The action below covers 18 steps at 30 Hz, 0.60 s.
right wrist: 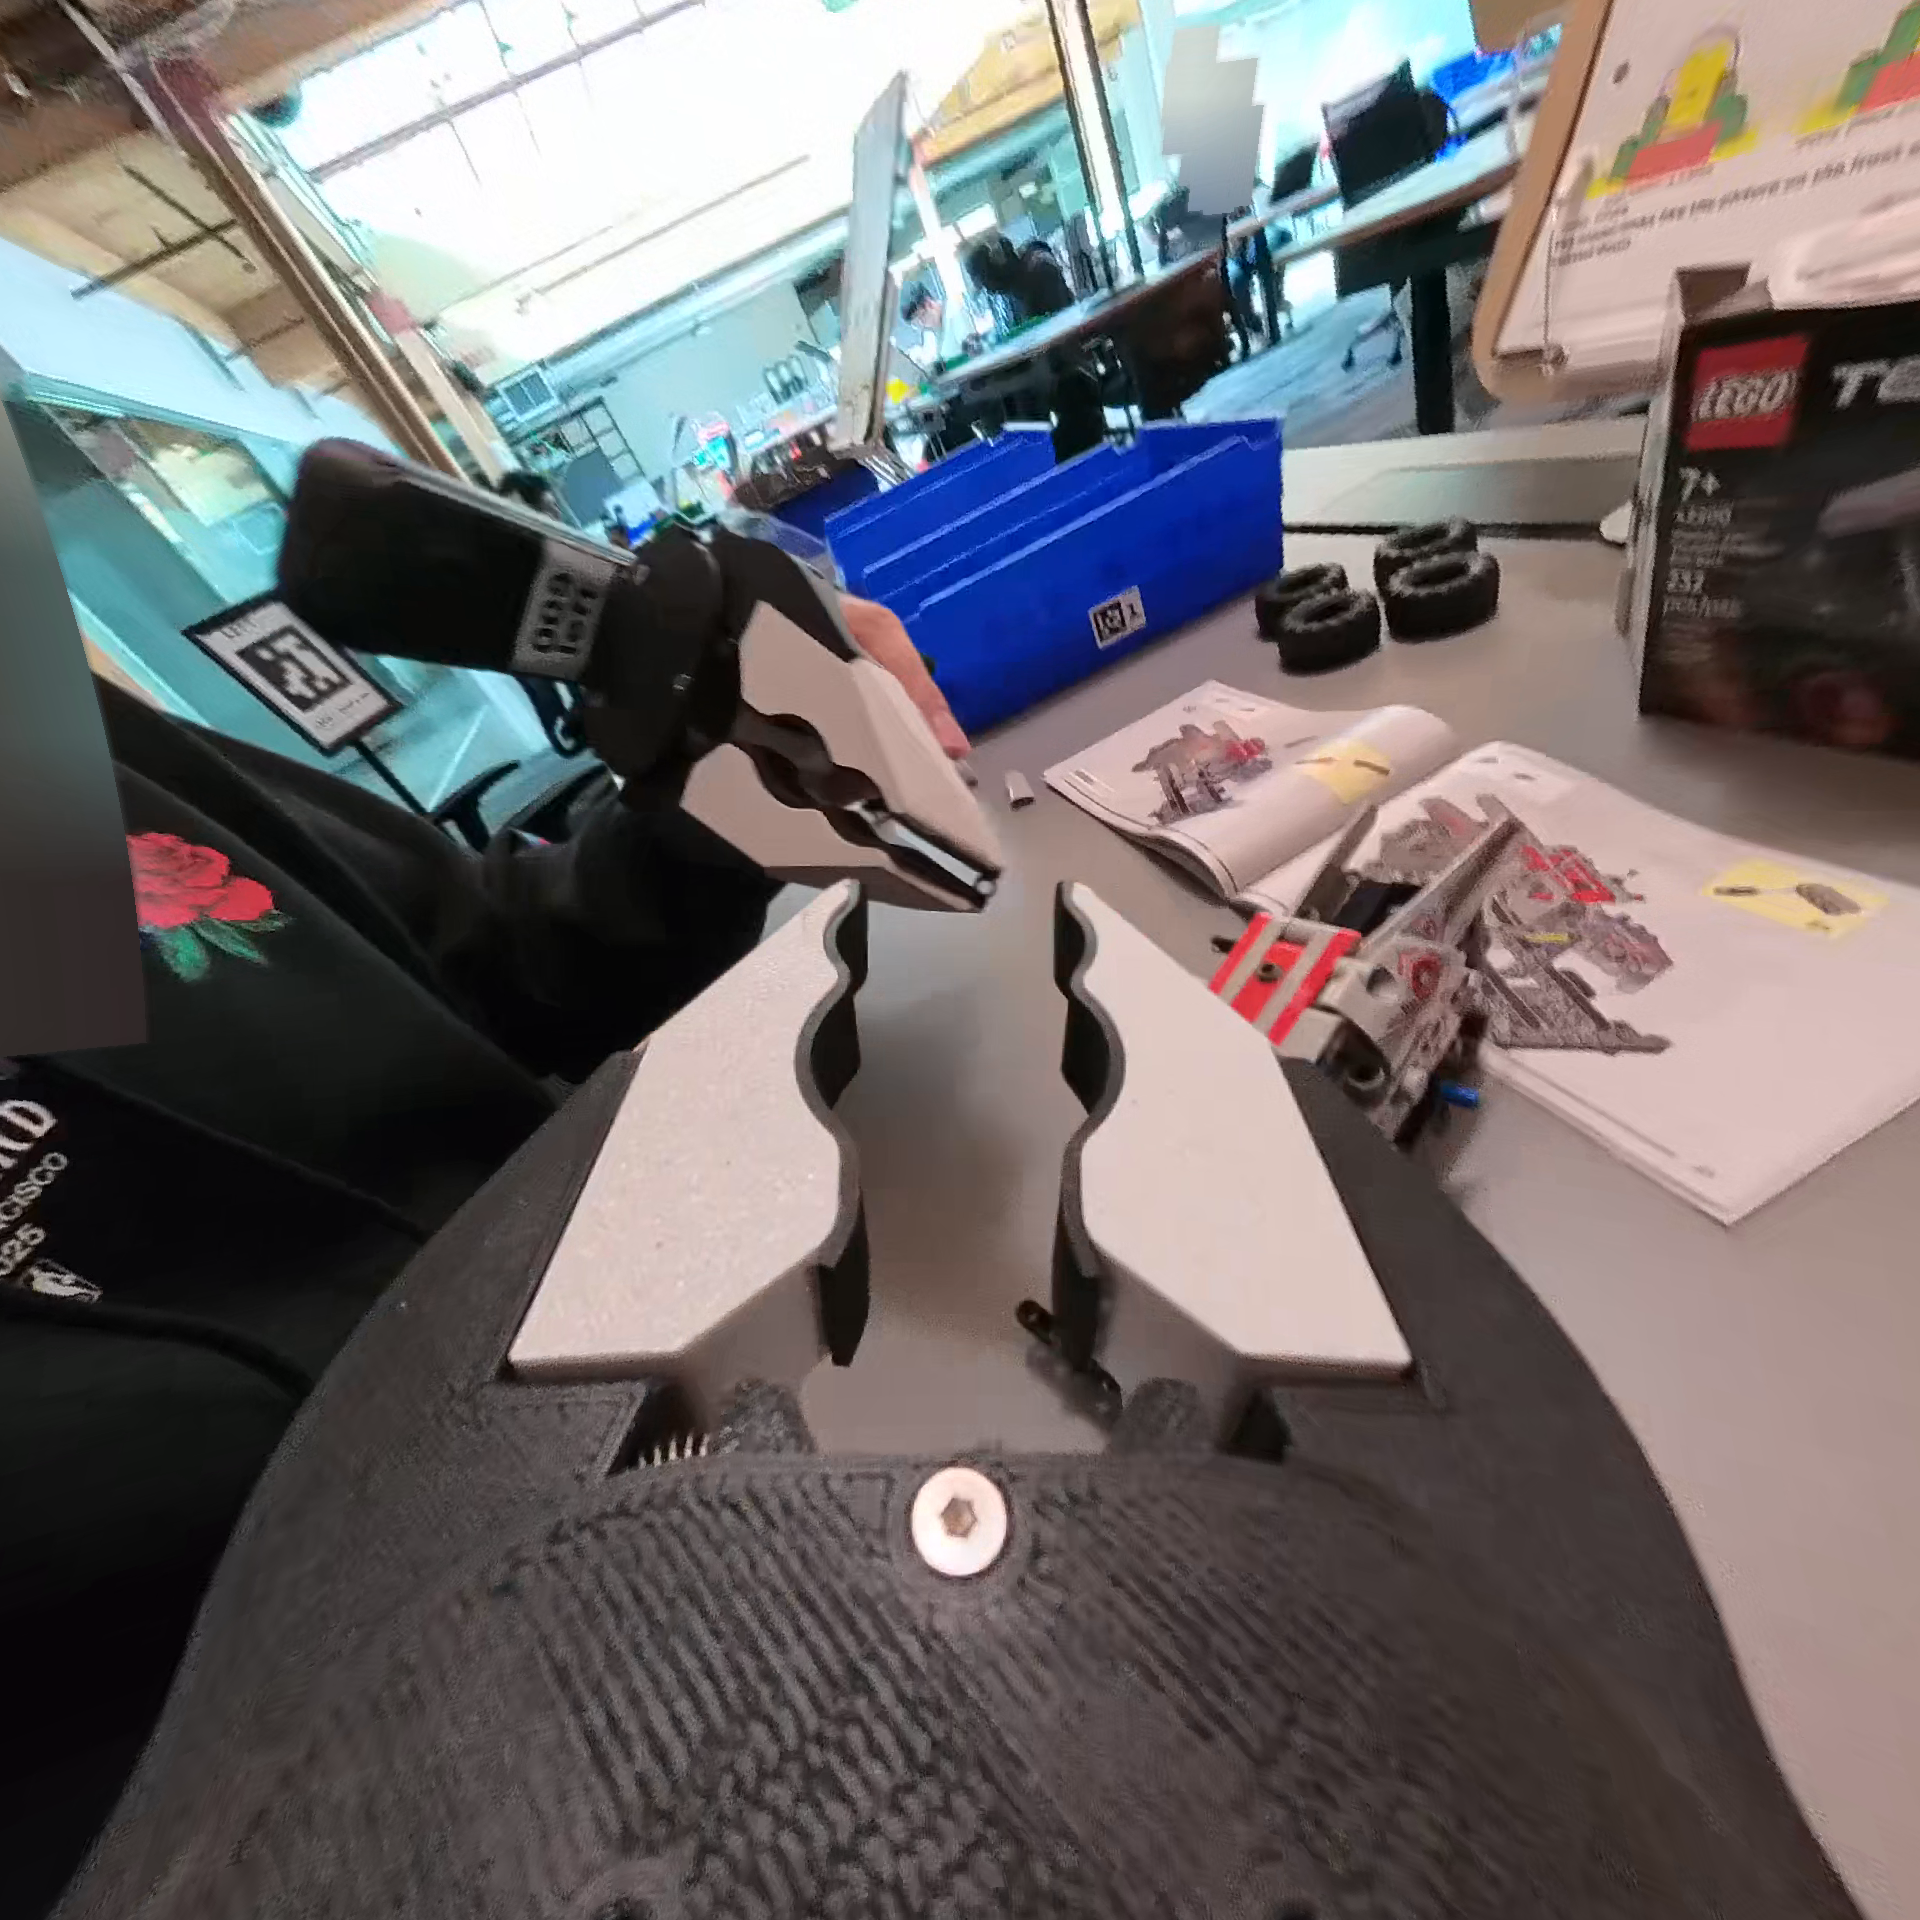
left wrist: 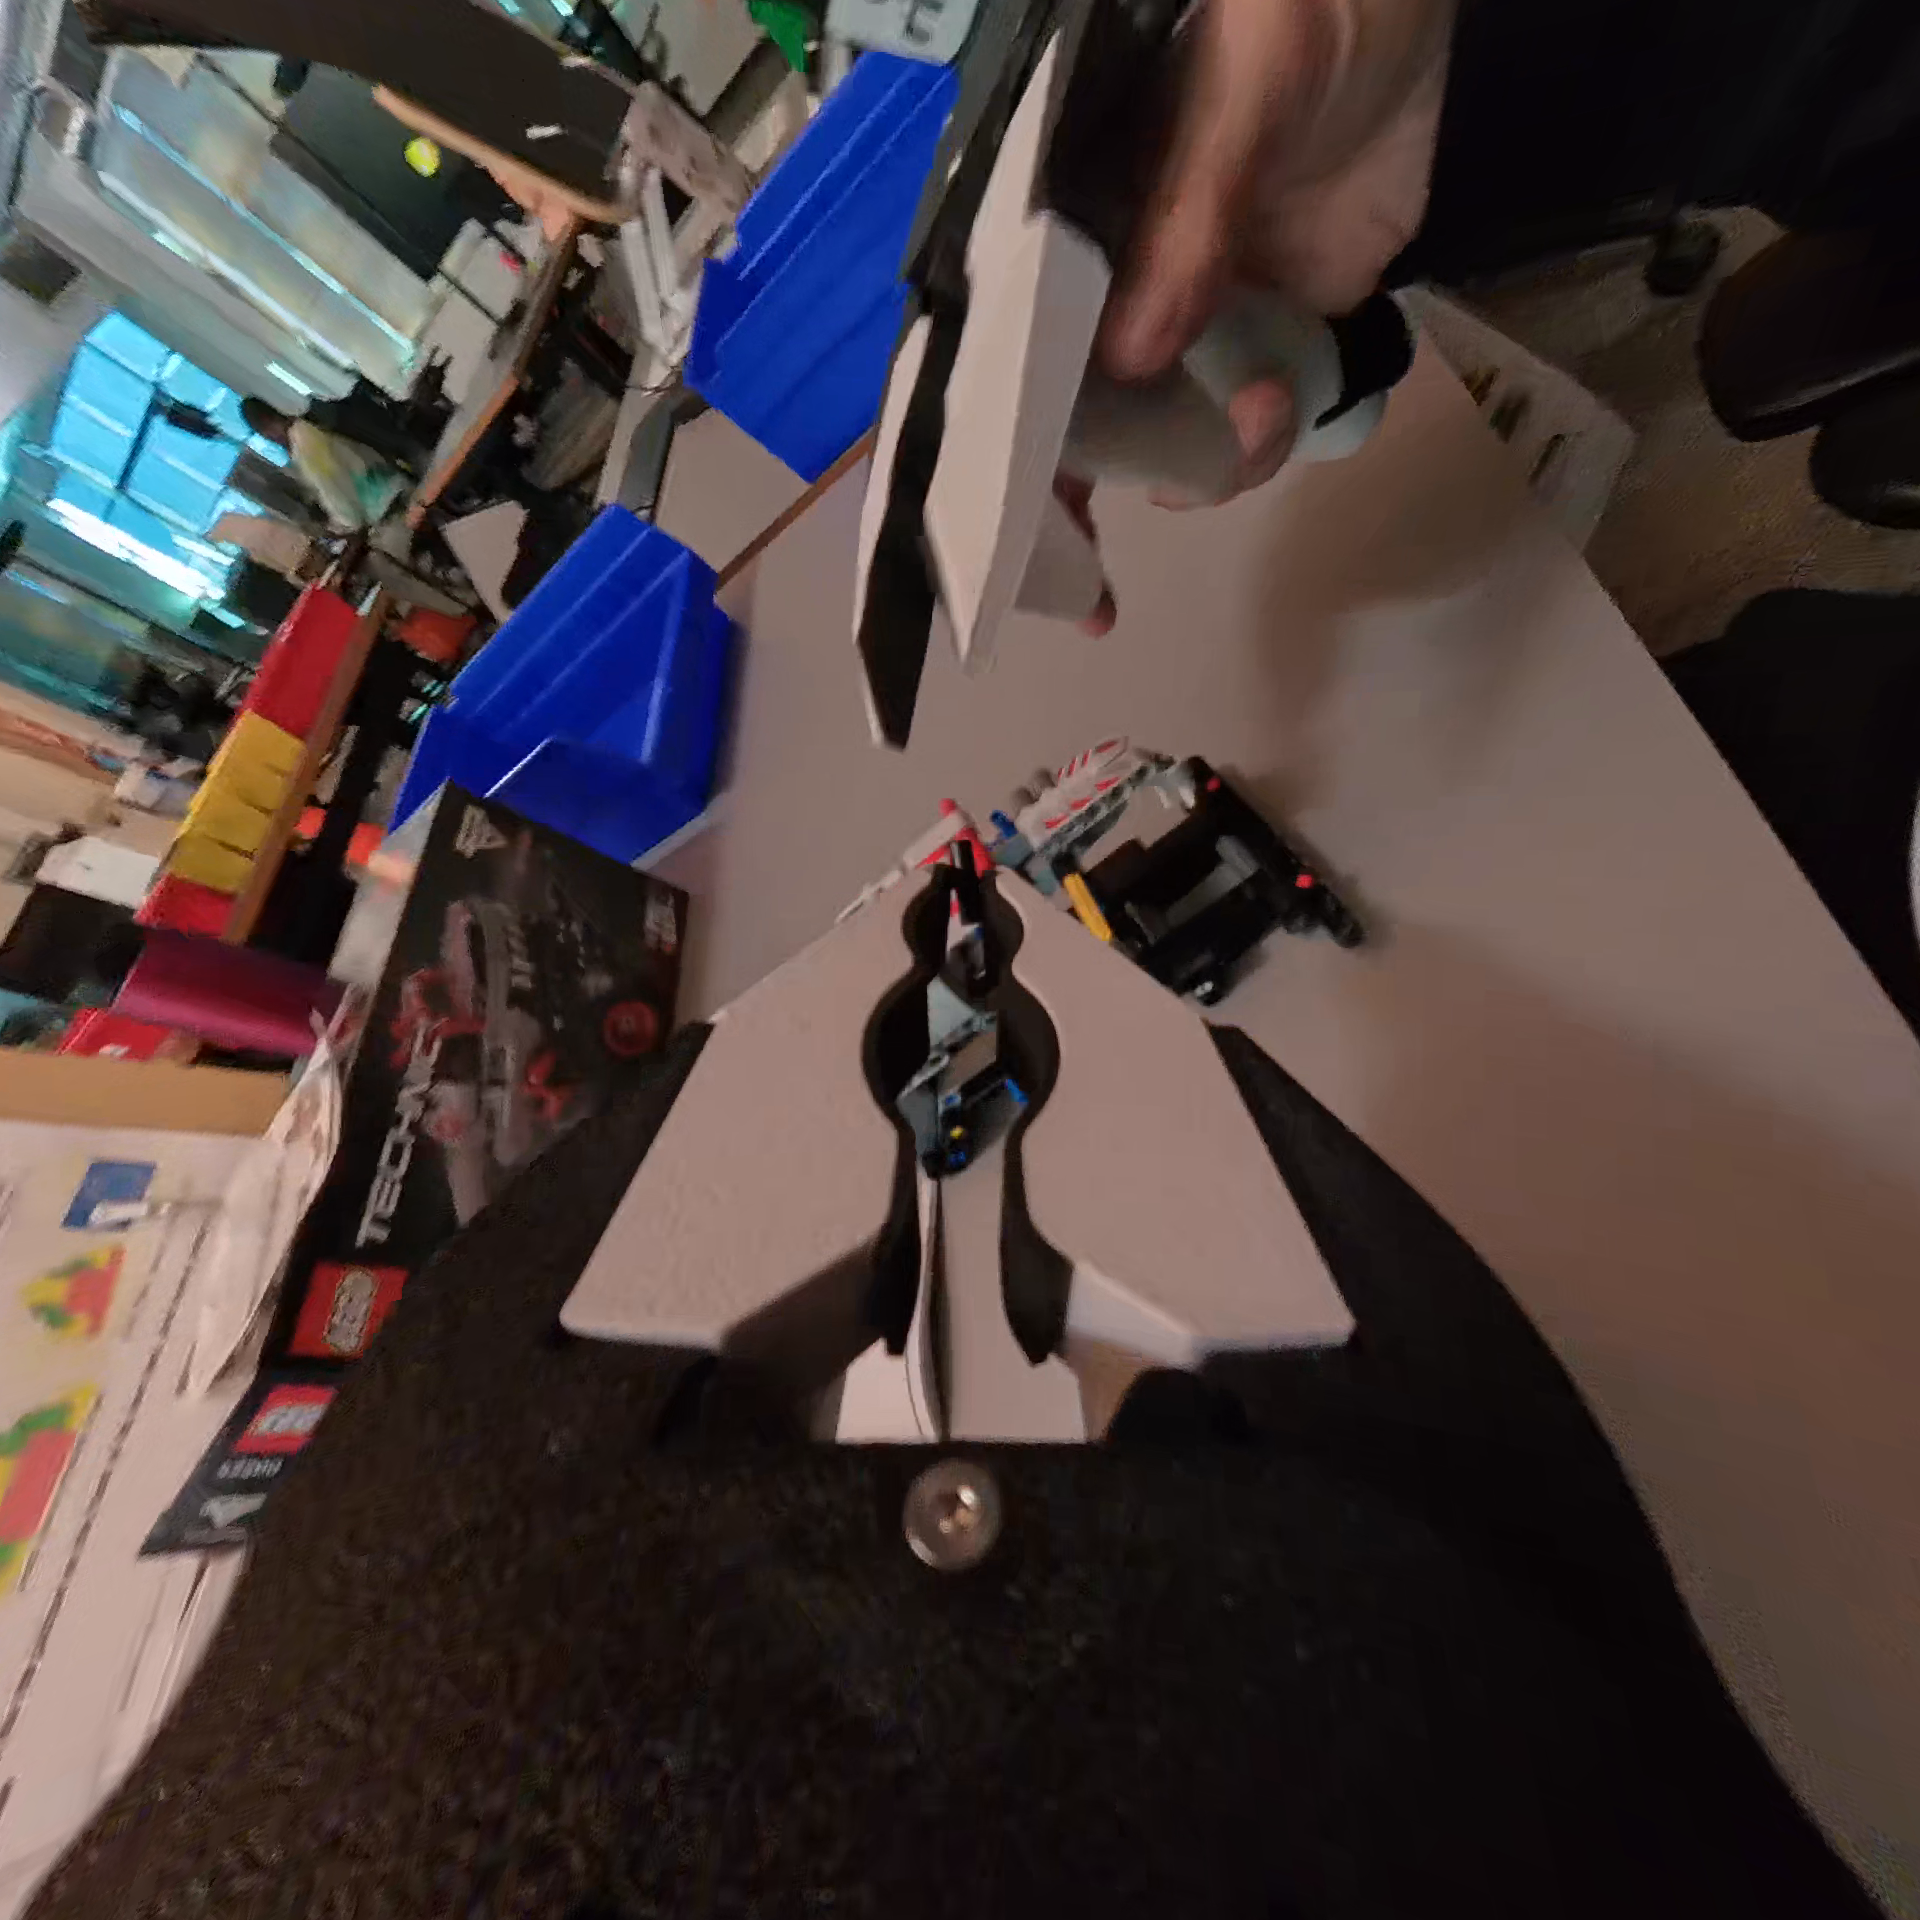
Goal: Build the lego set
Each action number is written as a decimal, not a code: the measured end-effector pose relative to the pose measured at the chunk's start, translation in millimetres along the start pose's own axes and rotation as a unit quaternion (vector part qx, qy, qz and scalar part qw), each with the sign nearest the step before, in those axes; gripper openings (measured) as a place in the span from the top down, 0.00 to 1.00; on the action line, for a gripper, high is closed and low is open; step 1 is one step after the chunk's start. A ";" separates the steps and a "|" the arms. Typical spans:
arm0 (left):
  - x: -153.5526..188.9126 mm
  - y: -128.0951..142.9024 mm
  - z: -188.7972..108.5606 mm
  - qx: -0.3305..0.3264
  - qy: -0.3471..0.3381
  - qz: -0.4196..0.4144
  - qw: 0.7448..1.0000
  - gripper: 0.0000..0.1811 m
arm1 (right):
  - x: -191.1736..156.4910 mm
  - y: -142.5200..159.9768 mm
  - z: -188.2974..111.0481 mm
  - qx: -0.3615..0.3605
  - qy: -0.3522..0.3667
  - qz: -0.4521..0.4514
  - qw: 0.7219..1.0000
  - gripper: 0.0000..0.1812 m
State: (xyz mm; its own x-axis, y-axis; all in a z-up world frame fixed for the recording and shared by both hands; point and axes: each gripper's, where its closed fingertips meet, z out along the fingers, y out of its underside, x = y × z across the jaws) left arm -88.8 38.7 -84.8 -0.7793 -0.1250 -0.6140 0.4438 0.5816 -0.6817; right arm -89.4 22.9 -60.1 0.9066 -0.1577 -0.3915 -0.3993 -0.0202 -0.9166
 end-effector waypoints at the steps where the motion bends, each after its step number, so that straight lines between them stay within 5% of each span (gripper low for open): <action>1: 2.4 -3.1 3.9 -0.002 0.008 0.002 1.000 0.98 | 4.6 3.8 -0.3 -0.009 0.009 0.002 1.000 0.81; 18: 4.1 -10.0 25.1 -0.010 -0.008 0.085 0.996 0.99 | 13.6 24.4 0.8 -0.046 -0.005 0.007 0.999 0.98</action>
State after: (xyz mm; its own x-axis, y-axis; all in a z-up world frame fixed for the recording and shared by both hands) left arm -85.3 12.2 -90.5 -0.6861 -0.0368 -0.7266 0.5592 0.6122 -0.5590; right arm -86.7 21.1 -87.8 0.9022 -0.1482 -0.4050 -0.4219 -0.1087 -0.9001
